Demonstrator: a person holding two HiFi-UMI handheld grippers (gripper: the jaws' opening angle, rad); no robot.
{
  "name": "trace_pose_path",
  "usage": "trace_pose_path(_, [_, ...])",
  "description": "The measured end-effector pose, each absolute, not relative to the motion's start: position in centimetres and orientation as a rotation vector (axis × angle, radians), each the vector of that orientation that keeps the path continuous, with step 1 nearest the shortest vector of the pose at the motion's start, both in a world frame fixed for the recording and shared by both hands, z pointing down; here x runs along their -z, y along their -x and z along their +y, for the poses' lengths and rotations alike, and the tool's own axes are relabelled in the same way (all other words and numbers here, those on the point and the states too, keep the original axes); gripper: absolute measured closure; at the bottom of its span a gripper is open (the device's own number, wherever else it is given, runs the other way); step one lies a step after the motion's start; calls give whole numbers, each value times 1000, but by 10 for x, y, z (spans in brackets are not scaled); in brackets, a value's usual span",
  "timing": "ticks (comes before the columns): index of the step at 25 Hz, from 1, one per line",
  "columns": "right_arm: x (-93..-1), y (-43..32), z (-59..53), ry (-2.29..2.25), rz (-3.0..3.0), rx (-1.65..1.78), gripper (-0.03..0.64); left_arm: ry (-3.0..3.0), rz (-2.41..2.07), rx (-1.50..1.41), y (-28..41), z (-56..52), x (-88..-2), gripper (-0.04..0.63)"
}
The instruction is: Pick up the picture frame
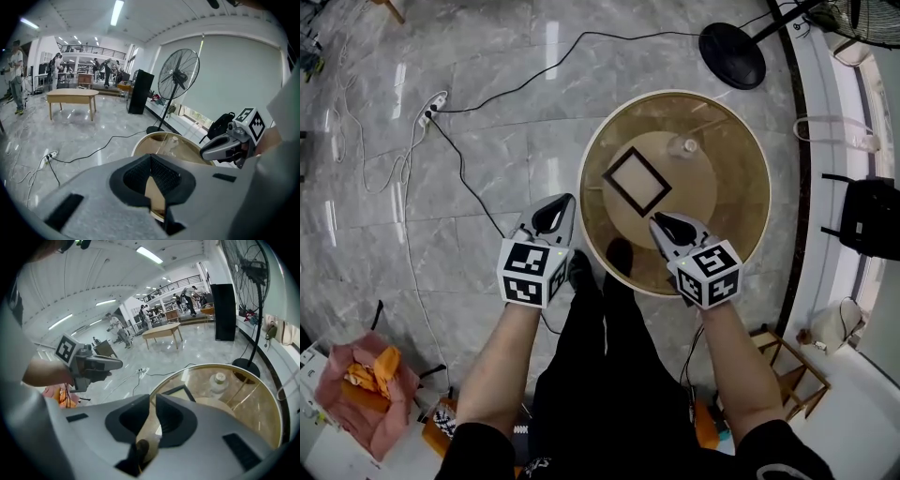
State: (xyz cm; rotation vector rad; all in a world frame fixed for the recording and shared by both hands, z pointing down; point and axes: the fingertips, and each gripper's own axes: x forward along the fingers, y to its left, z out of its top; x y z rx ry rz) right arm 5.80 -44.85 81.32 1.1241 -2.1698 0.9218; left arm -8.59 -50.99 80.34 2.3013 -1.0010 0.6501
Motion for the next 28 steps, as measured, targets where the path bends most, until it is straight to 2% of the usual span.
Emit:
trace_pose_path(10, [-892,-46,-453,-1048,-2085,-897,506,-2252,-982,-640,88,-506,-885,594])
trace_pose_path(17, [-946,-42,-448,-936,-2012,-868,402,-2217,-959,-682,97,-500,-919,594])
trace_pose_path(28, [-997,-42,-447,-788,-1835,-802,401,-2199,-957,-705,107,-496,-932,593])
